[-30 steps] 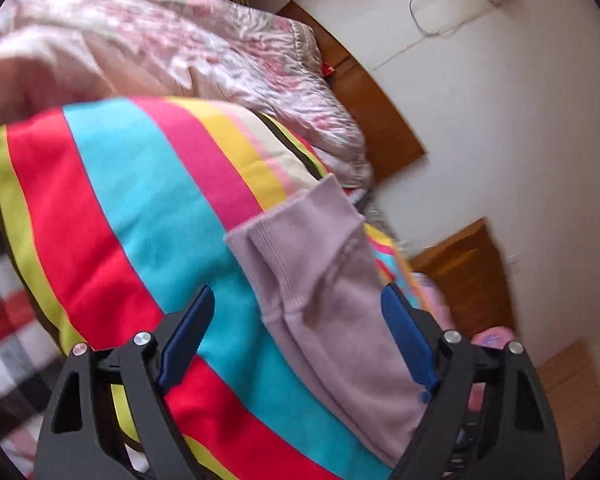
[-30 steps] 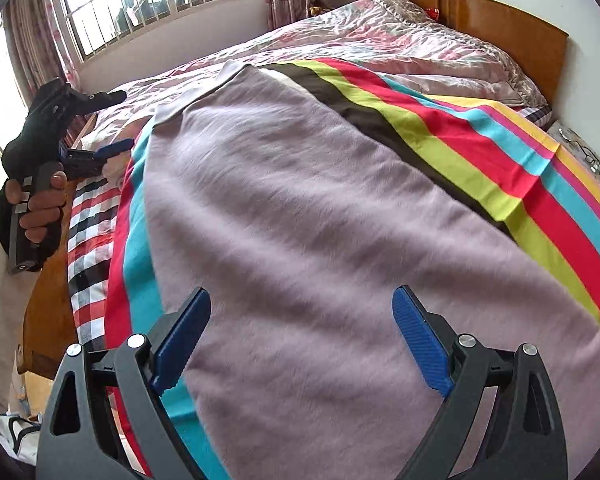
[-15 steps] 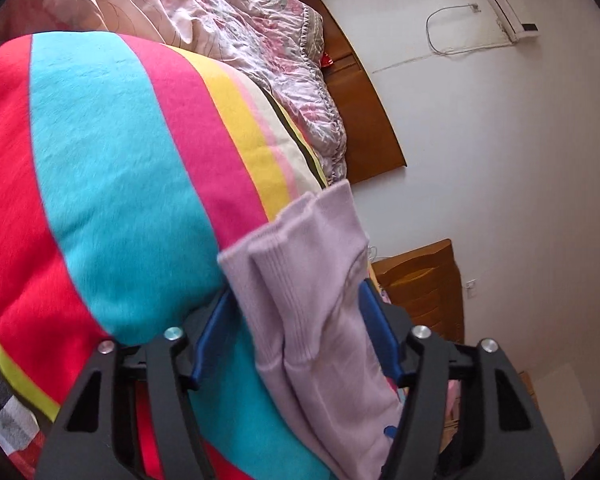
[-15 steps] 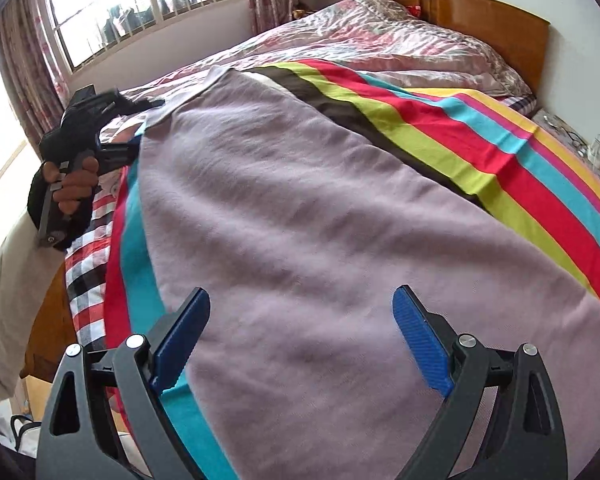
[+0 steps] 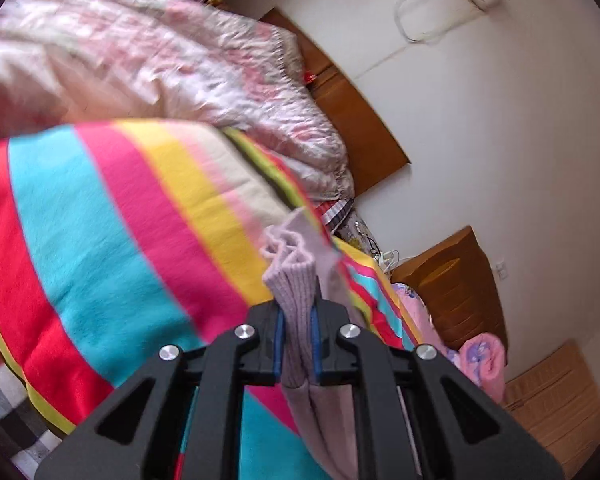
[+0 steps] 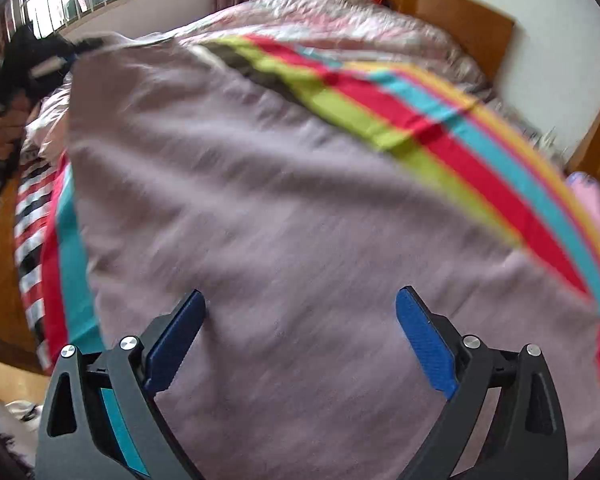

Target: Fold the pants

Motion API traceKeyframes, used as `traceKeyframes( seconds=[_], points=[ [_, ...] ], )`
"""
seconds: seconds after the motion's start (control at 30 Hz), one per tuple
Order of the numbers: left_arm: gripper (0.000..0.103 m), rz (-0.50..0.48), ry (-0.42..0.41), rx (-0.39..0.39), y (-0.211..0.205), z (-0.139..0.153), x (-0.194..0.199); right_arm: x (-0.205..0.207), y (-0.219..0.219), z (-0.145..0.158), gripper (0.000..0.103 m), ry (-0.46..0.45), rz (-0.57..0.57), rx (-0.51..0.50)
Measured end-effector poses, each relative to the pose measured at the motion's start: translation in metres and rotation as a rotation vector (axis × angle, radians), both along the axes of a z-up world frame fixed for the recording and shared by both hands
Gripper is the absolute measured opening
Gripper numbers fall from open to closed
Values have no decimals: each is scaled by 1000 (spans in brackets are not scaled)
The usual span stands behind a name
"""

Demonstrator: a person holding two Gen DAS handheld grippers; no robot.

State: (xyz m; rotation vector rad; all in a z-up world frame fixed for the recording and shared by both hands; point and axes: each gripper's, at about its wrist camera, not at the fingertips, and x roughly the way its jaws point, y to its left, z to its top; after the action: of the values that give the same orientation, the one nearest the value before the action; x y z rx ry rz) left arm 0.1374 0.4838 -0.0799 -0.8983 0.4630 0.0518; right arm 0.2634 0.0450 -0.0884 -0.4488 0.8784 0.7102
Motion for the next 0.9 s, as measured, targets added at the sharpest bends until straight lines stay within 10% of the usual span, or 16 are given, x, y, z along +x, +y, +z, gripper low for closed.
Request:
traceKeyframes(
  seconds=[0.17,0.37,0.57,0.77,0.9],
  points=[
    [10,-13,-68,137,-45,67,7,58,29,-17,98,228,142,81],
    [10,-110,-175,256,-120,140,6,56,-14,21,95,111,75,232],
    [10,-395,-272,487,-274,196,27,20,-185,74,97,-110,-296,349],
    [19,-865,-196,639,-464,120,41,-28,-346,91,97,-185,-738,407],
    [30,-1091,-45,736,-535,39,35,-56,-366,76,97,-128,-757,441]
  ],
)
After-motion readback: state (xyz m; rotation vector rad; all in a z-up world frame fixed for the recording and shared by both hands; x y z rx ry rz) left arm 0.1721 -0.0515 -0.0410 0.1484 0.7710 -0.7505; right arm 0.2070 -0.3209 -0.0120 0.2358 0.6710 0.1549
